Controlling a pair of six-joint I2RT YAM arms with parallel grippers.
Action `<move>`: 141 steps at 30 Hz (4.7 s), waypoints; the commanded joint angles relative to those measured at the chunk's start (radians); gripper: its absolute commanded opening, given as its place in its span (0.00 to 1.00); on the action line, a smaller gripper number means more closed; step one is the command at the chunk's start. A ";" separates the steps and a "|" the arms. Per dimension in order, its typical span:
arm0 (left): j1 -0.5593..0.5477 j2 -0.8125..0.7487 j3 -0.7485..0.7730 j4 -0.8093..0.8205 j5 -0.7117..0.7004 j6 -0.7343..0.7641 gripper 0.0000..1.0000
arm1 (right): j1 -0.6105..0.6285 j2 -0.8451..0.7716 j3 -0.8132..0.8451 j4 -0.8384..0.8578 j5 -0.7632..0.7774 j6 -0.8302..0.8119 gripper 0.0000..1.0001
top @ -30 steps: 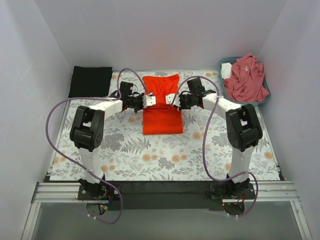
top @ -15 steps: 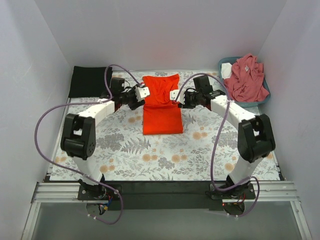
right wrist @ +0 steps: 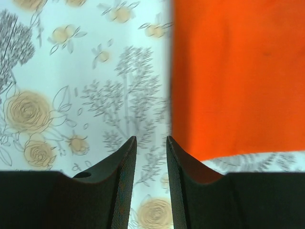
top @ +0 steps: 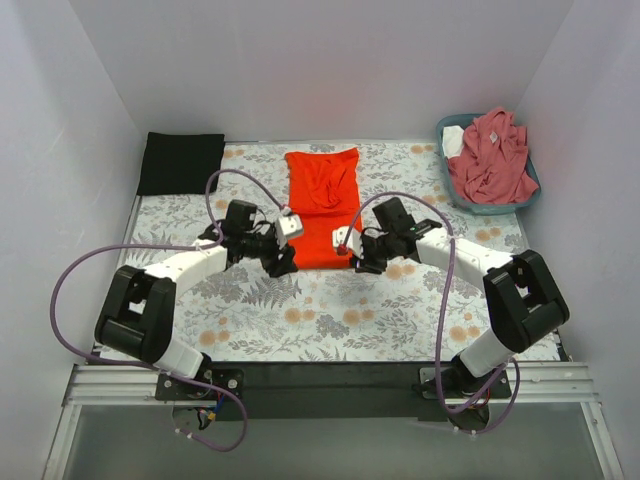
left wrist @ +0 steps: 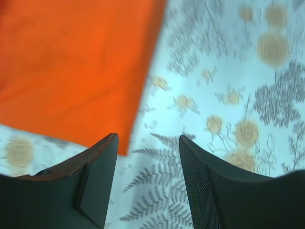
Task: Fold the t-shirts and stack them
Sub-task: Fold the tshirt
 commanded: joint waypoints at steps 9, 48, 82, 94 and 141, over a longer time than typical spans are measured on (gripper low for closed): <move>-0.060 -0.042 -0.149 0.127 -0.088 0.330 0.54 | 0.022 0.027 -0.102 0.135 0.113 -0.197 0.37; -0.034 0.113 -0.047 0.086 -0.100 0.398 0.00 | 0.000 0.078 -0.056 0.164 0.147 -0.183 0.01; -0.029 -0.353 0.322 -0.769 0.009 0.347 0.00 | 0.105 -0.399 0.204 -0.439 0.054 0.053 0.01; 0.058 0.048 0.388 -0.418 -0.025 0.378 0.00 | -0.090 0.015 0.349 -0.401 -0.023 -0.170 0.01; 0.149 0.168 0.417 -0.254 0.446 -0.584 0.53 | -0.232 0.170 0.449 -0.244 -0.532 0.781 0.67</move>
